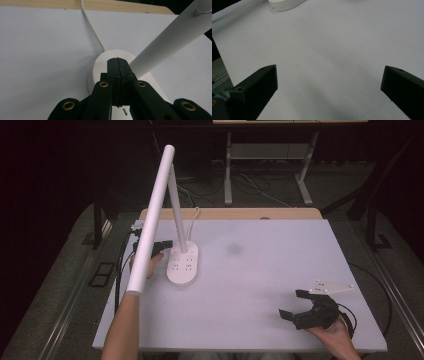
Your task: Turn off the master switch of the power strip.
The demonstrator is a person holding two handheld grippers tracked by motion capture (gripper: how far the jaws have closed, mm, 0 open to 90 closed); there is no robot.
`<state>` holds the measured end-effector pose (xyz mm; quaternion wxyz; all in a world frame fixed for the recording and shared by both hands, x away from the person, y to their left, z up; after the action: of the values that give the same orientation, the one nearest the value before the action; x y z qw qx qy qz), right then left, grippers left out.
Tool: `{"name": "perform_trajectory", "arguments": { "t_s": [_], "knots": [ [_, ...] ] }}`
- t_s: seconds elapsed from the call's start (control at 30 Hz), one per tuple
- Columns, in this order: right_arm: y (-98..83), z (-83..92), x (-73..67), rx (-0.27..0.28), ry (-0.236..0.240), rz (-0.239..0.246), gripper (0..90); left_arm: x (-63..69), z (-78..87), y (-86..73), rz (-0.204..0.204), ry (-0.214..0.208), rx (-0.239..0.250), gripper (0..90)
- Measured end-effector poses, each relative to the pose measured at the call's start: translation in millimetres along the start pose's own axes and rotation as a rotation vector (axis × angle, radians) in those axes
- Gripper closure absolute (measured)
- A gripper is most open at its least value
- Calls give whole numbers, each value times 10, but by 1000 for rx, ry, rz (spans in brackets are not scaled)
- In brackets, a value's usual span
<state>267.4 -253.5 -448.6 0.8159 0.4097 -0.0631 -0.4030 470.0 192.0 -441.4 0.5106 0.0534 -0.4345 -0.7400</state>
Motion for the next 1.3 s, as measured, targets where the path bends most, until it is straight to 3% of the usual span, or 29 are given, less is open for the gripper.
{"name": "perform_trajectory", "arguments": {
  "t_s": [0.27,0.67,0.87,1.13,1.3],
  "knots": [
    [-1,-16,-15,-8,1,4,1,-4,-51,-17,-1,1,-2,896],
    [-6,-27,-22,-12,1,8,1,5,-175,-112,-20,-1,-53,895],
    [-10,-23,-18,-16,-4,5,1,-27,-191,-115,26,-33,-44,896],
    [-10,-16,-21,-11,-6,13,1,-41,-201,-119,29,-32,-63,900],
    [-8,-23,-37,-13,-3,16,1,-51,-205,-106,57,-39,-77,900]
  ]
}}
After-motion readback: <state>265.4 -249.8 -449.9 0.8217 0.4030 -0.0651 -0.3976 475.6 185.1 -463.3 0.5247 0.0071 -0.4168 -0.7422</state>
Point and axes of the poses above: each handheld gripper's, and its own axes: z roughly backward along the jaws, y roughly out of its top, x roughly to its right, the point moved 5 cm from there along -z, roughly forward along the jaws, and after that the axes turned 5 degrees about -x, right-handed, at the moved point
